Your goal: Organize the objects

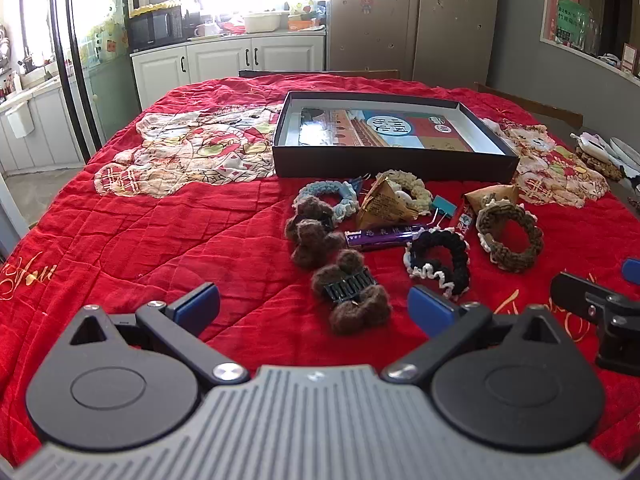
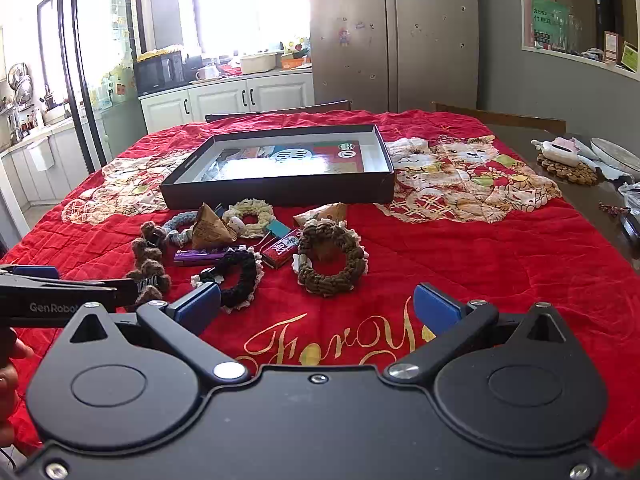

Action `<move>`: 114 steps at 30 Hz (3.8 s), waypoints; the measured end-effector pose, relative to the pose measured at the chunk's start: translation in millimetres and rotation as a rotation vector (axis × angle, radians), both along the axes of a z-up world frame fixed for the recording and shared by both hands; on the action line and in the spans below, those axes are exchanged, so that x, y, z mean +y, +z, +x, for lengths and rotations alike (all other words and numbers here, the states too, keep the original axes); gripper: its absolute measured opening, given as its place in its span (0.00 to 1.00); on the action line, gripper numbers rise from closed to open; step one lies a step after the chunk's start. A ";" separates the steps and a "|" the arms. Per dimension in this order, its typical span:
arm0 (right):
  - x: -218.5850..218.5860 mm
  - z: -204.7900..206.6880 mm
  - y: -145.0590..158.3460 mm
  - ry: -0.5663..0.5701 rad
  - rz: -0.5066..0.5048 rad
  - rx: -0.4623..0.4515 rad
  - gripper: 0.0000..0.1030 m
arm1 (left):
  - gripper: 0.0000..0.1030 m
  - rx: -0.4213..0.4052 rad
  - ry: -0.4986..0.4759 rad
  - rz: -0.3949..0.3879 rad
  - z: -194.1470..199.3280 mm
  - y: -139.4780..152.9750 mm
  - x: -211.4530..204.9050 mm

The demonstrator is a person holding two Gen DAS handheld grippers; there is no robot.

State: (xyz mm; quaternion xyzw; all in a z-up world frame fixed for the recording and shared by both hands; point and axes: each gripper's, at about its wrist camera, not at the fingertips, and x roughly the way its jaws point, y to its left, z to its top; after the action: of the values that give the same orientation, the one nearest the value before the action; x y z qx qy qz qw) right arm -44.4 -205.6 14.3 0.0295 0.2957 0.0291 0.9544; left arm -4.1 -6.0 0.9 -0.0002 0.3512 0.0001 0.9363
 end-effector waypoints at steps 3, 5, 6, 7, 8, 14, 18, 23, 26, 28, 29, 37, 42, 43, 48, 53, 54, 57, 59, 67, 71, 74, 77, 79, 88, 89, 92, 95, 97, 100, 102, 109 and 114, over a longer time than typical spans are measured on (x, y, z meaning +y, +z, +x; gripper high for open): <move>0.2 0.1 -0.1 0.000 -0.001 -0.001 1.00 | 1.00 0.001 0.001 0.002 0.2 0.1 -0.1; 0.1 -0.2 -0.1 -0.002 -0.001 0.000 1.00 | 1.00 0.004 0.002 0.001 0.6 -0.4 0.0; 0.0 0.0 0.0 -0.001 0.001 0.002 1.00 | 1.00 0.006 0.002 0.000 0.8 -0.5 -0.2; -0.2 -0.1 0.4 -0.001 0.002 0.003 1.00 | 1.00 0.007 0.001 0.001 0.8 -0.8 -0.1; -0.2 -0.2 0.5 0.000 0.002 0.001 1.00 | 1.00 0.007 0.001 0.002 1.0 -0.8 -0.3; -1.0 -0.6 0.5 0.002 0.005 -0.001 1.00 | 1.00 0.010 0.001 0.003 1.4 -1.0 -0.7; -1.6 0.1 -0.4 0.003 0.007 0.003 1.00 | 1.00 0.015 0.001 0.001 2.0 -2.3 -0.9; -1.4 1.2 -1.3 0.006 0.006 0.007 1.00 | 1.00 0.019 0.001 0.000 2.1 -3.4 -0.3; -1.0 1.4 -1.8 0.006 0.006 0.008 1.00 | 1.00 0.022 0.000 0.000 2.5 -4.1 -0.2; -1.2 1.5 -1.7 0.005 0.006 0.008 1.00 | 1.00 0.023 0.000 -0.001 3.0 -4.3 -0.1; -1.2 1.6 -1.8 0.005 0.007 0.008 1.00 | 1.00 0.023 0.000 0.000 2.8 -4.4 0.1; -1.0 1.9 -2.7 0.006 0.006 0.009 1.00 | 1.00 0.026 -0.001 -0.001 2.6 -4.7 0.2; -1.1 2.6 -3.3 0.003 0.006 0.011 1.00 | 1.00 0.035 -0.002 -0.002 4.2 -7.4 0.3; -1.4 2.8 -3.8 0.002 0.008 0.013 1.00 | 1.00 0.038 -0.003 -0.003 4.4 -8.1 0.4; -2.7 3.7 -5.3 0.001 0.012 0.020 1.00 | 1.00 0.044 -0.004 -0.003 5.4 -8.3 0.4; -2.9 4.2 -5.8 0.001 0.012 0.023 1.00 | 1.00 0.046 -0.004 -0.002 6.0 -8.5 0.6; -3.3 4.7 -5.7 0.001 0.012 0.024 1.00 | 1.00 0.048 -0.005 -0.002 6.2 -8.8 0.7; -3.4 5.7 -6.4 0.000 0.008 0.024 1.00 | 1.00 0.057 -0.009 -0.006 8.3 -10.4 1.0; -3.9 7.9 -7.3 0.001 0.004 0.026 1.00 | 1.00 0.067 -0.012 -0.006 10.5 -12.3 0.9; -7.2 22.5 -13.9 0.031 -0.011 0.042 0.93 | 1.00 0.105 -0.048 0.009 23.2 -26.8 4.3; -12.6 34.0 -13.0 0.058 -0.012 0.022 0.87 | 1.00 0.134 -0.069 0.003 35.3 -37.8 13.0; -17.2 47.9 -14.3 0.081 -0.006 0.025 0.81 | 1.00 0.146 -0.098 -0.042 40.1 -43.8 19.2; -16.0 61.1 -19.1 0.107 -0.036 0.028 0.74 | 1.00 0.122 -0.134 -0.044 40.7 -44.1 18.0; -16.4 69.7 -24.8 0.111 -0.048 0.028 0.68 | 1.00 0.120 -0.160 -0.061 42.6 -44.0 16.5; -28.0 96.1 -38.4 0.106 -0.032 0.032 0.50 | 0.88 0.106 -0.195 -0.138 56.9 -42.4 9.1; -28.5 98.3 -39.8 0.107 -0.034 0.037 0.47 | 0.86 0.101 -0.193 -0.134 57.7 -42.4 8.4; -30.9 103.3 -43.9 0.108 -0.033 0.051 0.40 | 0.82 0.094 -0.189 -0.138 58.8 -42.3 9.3; -30.6 102.5 -46.1 0.115 -0.030 0.060 0.30 | 0.76 0.091 -0.174 -0.162 59.8 -42.2 14.8; -29.7 102.5 -47.1 0.116 -0.033 0.065 0.20 | 0.67 0.088 -0.165 -0.164 60.6 -42.0 17.8; -29.1 102.2 -47.6 0.117 -0.033 0.064 0.16 | 0.51 0.092 -0.164 -0.193 60.3 -41.5 22.9; -28.5 101.0 -47.1 0.118 -0.042 0.058 0.14 | 0.48 0.094 -0.166 -0.204 59.6 -41.5 25.2; -24.9 90.3 -35.4 0.128 -0.075 0.025 0.12 | 0.44 0.092 -0.189 -0.224 54.6 -34.9 29.9; -25.1 86.6 -16.0 0.156 -0.074 0.000 0.12 | 0.44 0.068 -0.226 -0.231 53.7 -19.1 29.3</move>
State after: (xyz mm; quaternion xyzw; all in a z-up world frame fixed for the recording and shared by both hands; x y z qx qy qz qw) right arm 42.2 -230.6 -1.7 -0.0287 0.2981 0.0923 0.9496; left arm 49.6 23.3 -18.2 -0.0682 0.3779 -0.1455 0.9118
